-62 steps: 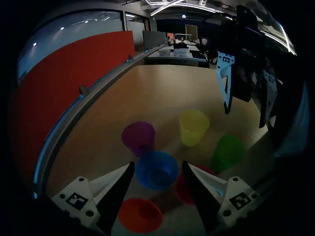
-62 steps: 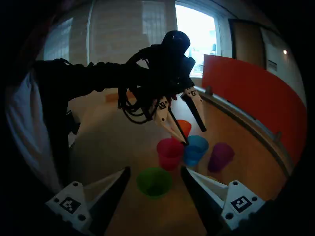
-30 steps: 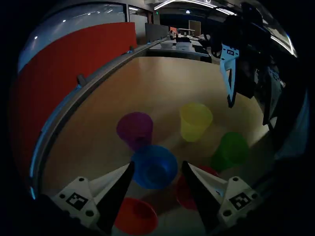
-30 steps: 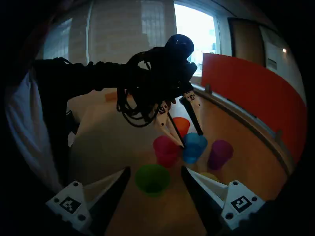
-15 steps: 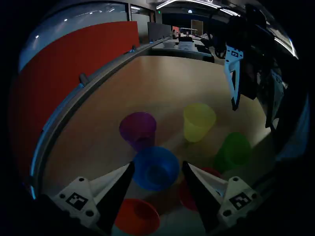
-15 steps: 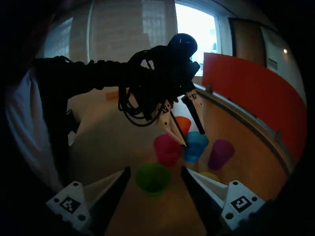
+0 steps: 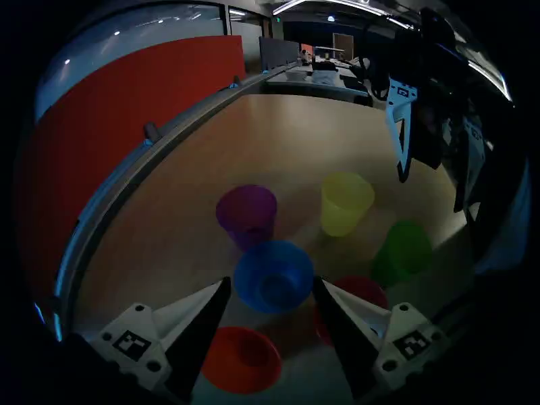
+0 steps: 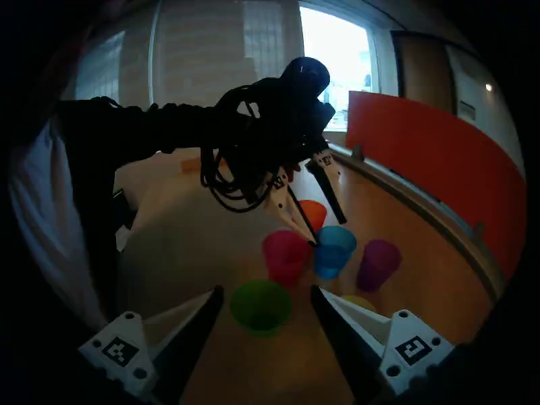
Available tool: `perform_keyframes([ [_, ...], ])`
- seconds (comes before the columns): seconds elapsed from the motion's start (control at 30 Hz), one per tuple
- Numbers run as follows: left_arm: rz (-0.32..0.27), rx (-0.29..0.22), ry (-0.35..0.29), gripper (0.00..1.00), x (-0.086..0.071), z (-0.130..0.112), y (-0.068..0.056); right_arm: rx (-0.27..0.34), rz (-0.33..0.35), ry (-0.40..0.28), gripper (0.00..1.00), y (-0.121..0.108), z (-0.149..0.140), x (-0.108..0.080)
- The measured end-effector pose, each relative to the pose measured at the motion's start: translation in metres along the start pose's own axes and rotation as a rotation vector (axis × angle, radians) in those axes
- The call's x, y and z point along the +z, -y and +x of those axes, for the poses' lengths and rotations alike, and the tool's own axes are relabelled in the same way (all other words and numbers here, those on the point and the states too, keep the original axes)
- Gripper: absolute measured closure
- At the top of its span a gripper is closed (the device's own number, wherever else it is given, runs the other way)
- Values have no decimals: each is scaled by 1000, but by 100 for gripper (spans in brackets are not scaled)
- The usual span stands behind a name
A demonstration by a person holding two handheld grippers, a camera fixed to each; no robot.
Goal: Pour water
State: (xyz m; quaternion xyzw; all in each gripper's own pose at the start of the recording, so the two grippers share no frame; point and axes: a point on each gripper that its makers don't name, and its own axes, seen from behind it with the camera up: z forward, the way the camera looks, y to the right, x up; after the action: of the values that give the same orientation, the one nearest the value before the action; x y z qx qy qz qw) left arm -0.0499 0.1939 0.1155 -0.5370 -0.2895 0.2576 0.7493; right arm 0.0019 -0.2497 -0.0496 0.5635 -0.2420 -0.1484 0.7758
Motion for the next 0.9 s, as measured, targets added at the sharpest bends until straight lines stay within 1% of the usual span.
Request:
perform_keyframes([
  [0.13, 9, 1, 0, 11, -3, -1, 3, -1, 1, -1, 1, 0, 1, 0],
  [0.3, 31, -9, -4, 11, -11, -3, 11, 1, -1, -1, 1, 0, 1, 0],
  [0.5, 40, -15, 0, 11, -17, -9, 13, 2, 1, -2, 1, 1, 1, 1],
  [0.6, 45, -8, 10, 10, -18, -13, 14, 0, 3, -2, 1, 1, 1, 1],
  [0.9, 37, 7, 23, 11, -12, -16, 11, -2, 4, 0, 0, 2, 2, 2],
])
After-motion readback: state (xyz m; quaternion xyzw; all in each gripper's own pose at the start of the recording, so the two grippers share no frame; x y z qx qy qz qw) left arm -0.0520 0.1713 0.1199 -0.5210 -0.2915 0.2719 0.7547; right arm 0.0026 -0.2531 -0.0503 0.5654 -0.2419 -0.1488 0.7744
